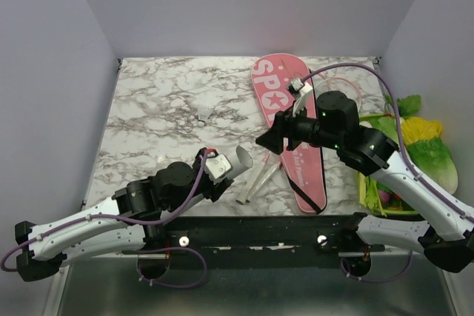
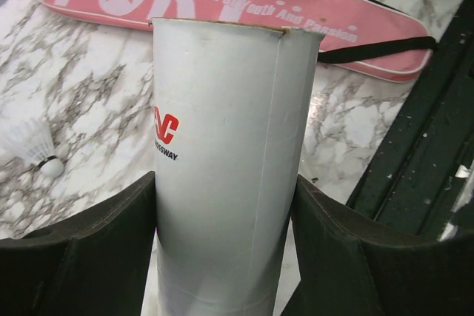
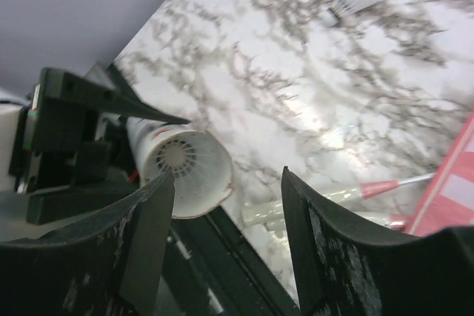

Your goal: Pack up the badminton gear

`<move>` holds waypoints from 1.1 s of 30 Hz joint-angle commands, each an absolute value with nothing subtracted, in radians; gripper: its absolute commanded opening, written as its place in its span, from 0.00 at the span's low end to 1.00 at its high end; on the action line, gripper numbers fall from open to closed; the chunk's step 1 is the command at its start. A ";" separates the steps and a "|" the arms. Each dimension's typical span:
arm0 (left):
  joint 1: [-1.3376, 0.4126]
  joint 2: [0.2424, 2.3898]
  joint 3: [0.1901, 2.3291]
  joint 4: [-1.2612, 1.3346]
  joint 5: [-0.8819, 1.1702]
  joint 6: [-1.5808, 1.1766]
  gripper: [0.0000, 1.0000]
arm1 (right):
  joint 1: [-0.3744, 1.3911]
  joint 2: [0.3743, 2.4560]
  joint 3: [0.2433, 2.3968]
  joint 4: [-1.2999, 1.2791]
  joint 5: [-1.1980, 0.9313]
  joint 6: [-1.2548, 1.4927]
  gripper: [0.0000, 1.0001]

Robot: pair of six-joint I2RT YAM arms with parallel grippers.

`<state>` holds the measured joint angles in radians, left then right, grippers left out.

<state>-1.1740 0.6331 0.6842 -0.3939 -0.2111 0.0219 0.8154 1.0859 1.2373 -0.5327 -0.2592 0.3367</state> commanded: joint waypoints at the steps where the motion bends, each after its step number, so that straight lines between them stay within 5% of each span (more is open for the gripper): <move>1: -1.177 0.615 0.703 -0.477 -0.419 -0.080 0.00 | 0.752 1.158 1.301 -0.546 -0.015 0.331 0.68; 9: -1.177 0.554 0.700 -0.508 -0.658 -0.121 0.00 | 0.626 1.582 1.541 -0.397 -0.322 0.402 0.69; 22: -1.170 0.448 0.687 -0.520 -0.718 -0.138 0.00 | 0.575 2.311 2.155 -0.370 -0.685 0.362 0.70; 33: -1.164 0.459 0.690 -0.522 -0.707 -0.133 0.00 | 0.554 2.548 2.321 -0.212 -0.768 0.471 0.71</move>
<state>-1.1717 0.4564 0.6899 -0.4568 -0.6765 -0.0090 0.5652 2.4969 2.2749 -0.3077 -0.7029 0.4122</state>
